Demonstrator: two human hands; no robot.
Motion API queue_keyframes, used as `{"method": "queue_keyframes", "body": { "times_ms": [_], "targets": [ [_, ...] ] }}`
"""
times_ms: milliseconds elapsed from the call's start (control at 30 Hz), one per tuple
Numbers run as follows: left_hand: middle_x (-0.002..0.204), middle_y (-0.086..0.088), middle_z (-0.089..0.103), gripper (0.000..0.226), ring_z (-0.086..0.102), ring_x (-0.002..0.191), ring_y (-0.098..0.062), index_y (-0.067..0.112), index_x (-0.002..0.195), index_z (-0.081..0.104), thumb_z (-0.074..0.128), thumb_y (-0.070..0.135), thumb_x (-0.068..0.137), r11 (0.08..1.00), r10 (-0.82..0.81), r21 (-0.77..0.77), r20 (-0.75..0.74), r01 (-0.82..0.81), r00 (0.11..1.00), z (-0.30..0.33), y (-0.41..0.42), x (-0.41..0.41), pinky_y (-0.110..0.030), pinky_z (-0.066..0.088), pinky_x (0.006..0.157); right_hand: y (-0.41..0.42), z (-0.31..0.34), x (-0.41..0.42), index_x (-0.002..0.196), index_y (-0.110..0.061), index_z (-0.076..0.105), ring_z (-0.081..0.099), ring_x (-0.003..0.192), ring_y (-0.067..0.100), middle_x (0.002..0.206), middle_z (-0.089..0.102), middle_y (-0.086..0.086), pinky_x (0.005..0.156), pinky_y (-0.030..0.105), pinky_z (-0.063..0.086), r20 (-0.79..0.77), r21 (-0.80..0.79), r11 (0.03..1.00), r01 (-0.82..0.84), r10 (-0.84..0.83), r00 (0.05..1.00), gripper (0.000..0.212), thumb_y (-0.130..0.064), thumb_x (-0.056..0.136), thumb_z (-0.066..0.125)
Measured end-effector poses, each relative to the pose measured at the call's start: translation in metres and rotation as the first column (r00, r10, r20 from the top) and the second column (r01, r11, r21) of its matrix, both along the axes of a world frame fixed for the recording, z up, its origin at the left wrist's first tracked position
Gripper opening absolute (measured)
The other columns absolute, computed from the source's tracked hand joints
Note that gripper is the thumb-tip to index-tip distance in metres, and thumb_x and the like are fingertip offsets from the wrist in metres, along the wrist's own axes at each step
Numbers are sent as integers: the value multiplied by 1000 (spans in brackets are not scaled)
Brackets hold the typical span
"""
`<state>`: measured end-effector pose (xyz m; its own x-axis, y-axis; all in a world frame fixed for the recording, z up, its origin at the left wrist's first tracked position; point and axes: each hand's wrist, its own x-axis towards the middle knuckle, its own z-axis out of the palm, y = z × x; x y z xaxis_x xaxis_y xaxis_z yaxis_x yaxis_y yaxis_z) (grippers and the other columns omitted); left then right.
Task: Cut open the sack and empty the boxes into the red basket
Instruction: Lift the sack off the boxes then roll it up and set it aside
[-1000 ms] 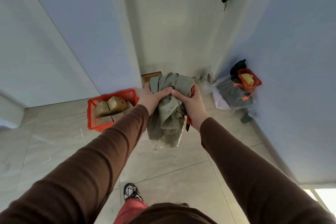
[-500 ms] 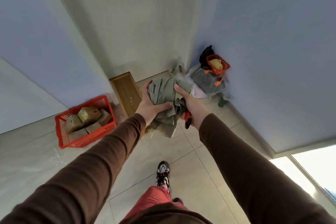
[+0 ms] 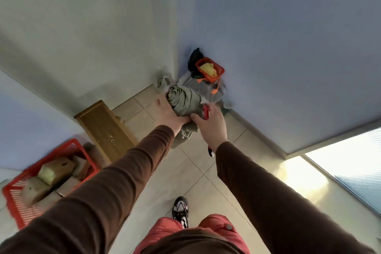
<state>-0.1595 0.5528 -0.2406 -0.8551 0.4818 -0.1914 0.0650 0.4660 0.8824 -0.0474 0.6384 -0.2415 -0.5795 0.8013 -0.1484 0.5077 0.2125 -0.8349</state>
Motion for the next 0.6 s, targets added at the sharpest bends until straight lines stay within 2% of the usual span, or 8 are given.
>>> {"method": "queue_keyframes", "body": {
  "times_ms": [67,133,233,300,367,467,533,600],
  "targets": [
    [142,-6,31,99,54,120,-28,25,139,32,91,13,60,998,-53,33,8,53,999,0,23,0,-42,49,107,13,-3,-3,113,-20,62,63,89,20,110,68,6,78,39,57,-26,-111,993,43,-46,999,23,-31,94,68],
    [145,-9,33,104,55,123,-26,29,143,29,90,6,62,987,-132,103,54,126,990,0,42,2,-43,49,107,30,-4,-2,110,-25,58,57,71,14,102,69,8,60,31,50,-84,-279,954,111,-139,987,14,-25,96,61],
    [137,-5,51,105,58,122,-22,35,139,27,90,3,61,965,-200,192,104,178,974,-1,66,9,-36,56,98,57,-5,6,119,-20,50,48,67,12,103,61,7,51,25,43,-135,-466,868,171,-261,956,29,-34,97,63],
    [137,-1,50,106,58,122,-21,37,141,27,90,5,61,968,-186,185,69,171,980,-1,84,15,-29,58,90,71,-7,11,117,-19,52,48,65,12,100,61,6,48,26,42,-138,-482,864,147,-240,961,39,-46,94,67],
    [142,-4,43,106,55,127,-25,37,143,26,86,2,64,968,-203,158,40,194,978,-4,108,24,-42,58,95,85,-11,18,120,-21,56,56,69,13,104,68,3,46,24,44,-146,-465,876,125,-215,965,54,-60,86,72],
    [145,-6,32,104,49,129,-26,32,147,25,84,1,67,946,-315,93,25,312,949,-14,146,48,-40,52,102,117,-19,33,131,-20,55,68,91,17,118,72,4,56,24,54,-142,-494,848,192,-297,944,72,-61,78,81],
    [143,-3,31,103,48,125,-23,30,147,26,84,4,66,908,-414,102,66,406,908,-22,170,65,-36,53,99,146,-28,50,136,-15,51,71,107,21,124,69,7,78,37,65,-139,-545,802,246,-376,916,82,-52,74,89],
    [139,1,34,98,49,123,-21,30,146,29,82,5,67,857,-513,129,117,499,850,-31,193,80,-25,58,89,175,-39,72,137,-12,47,71,112,27,126,67,9,90,47,64,-119,-576,763,293,-432,894,86,-45,72,93]
  ]
}}
